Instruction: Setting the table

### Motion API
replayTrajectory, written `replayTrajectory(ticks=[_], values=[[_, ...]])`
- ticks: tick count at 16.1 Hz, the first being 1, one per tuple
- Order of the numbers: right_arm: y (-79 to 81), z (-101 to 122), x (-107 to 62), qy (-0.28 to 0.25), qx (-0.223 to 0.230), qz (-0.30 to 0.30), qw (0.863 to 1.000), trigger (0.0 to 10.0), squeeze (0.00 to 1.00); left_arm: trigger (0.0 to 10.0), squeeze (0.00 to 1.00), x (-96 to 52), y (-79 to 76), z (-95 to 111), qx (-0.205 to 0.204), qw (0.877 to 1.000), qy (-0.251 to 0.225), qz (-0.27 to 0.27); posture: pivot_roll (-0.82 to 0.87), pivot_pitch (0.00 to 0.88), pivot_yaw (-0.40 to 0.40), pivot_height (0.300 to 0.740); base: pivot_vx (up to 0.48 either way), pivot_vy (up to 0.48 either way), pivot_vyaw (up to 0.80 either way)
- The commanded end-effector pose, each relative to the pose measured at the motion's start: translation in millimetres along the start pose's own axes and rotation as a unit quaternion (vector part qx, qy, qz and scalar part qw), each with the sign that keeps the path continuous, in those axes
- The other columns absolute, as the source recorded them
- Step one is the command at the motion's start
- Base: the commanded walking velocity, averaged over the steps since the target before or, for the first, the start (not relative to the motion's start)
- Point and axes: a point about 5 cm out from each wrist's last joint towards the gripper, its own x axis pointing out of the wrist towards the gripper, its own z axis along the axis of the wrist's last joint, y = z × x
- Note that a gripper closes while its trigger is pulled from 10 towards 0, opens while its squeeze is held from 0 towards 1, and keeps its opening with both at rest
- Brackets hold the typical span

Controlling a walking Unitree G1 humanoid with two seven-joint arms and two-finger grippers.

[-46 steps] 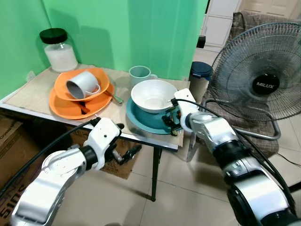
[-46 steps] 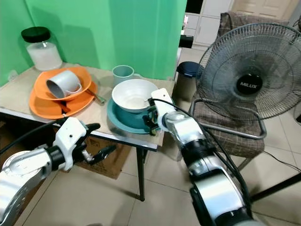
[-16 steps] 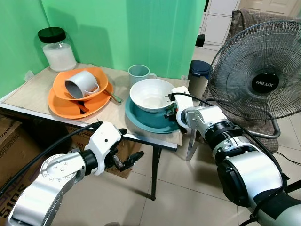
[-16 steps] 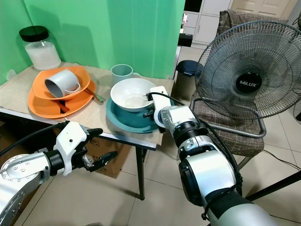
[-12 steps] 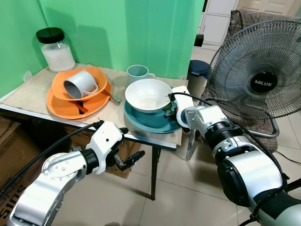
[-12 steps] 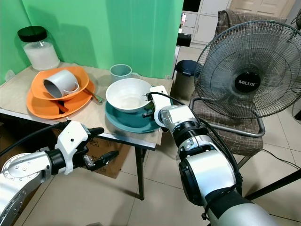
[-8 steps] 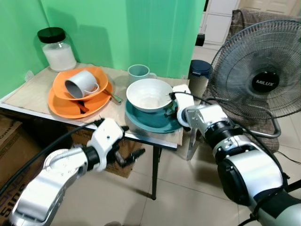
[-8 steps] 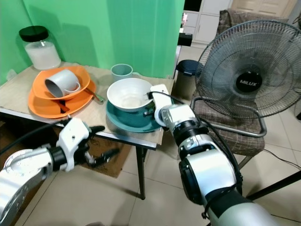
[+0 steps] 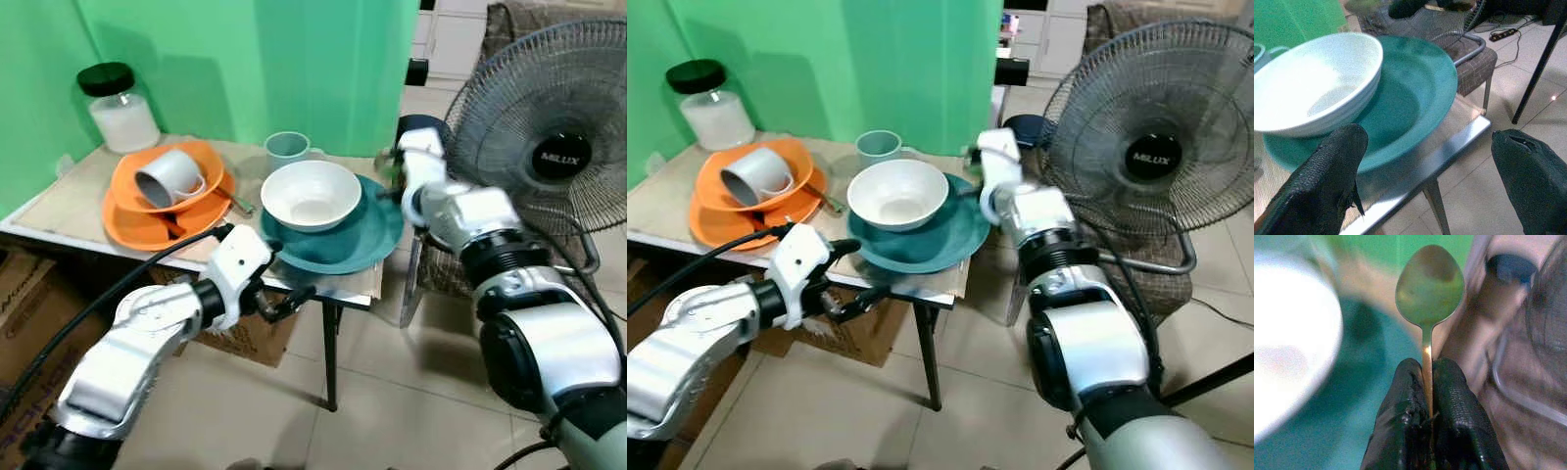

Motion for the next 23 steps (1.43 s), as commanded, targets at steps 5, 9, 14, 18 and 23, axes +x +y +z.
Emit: replayTrajectory(ticks=[5, 9, 14, 18, 23], values=[[-18.9, -1.0, -74.1, -0.235, 0.034, 0.019, 0.971, 10.0, 0.00, 10.0, 0.00, 9.0, 17.1, 7.5, 0.002, 0.988, -0.034, 0.148, 0.00, 0.000, 0.029, 0.740, 0.000, 0.000, 0.00], [-18.6, -58.6, -122.9, -0.240, 0.057, -0.046, 0.968, 10.0, 0.00, 10.0, 0.00, 10.6, 9.4, 9.7, 0.009, 0.978, -0.050, 0.200, -0.01, 0.000, 0.028, 0.740, 0.000, 0.000, -0.20], [-31.7, -80.7, -147.6, -0.224, 0.087, -0.106, 0.965, 10.0, 0.00, 10.0, 0.00, 6.4, 9.5, 8.8, -0.015, 0.963, -0.043, 0.266, 0.01, 0.000, -0.012, 0.740, 0.000, 0.000, -0.80], [-25.9, -102.2, -135.8, -0.170, 0.104, -0.137, 0.970, 10.0, 0.00, 10.0, 0.00, -3.7, 19.6, 3.7, -0.018, 0.944, -0.045, 0.326, 0.03, 0.000, -0.058, 0.740, 0.000, 0.000, -0.80], [-13.9, -112.1, -123.0, -0.136, 0.112, -0.104, 0.979, 10.0, 0.00, 10.0, 0.00, -13.7, 26.9, 2.9, -0.016, 0.935, -0.039, 0.353, 0.06, 0.000, -0.068, 0.740, 0.000, 0.000, -0.80]])
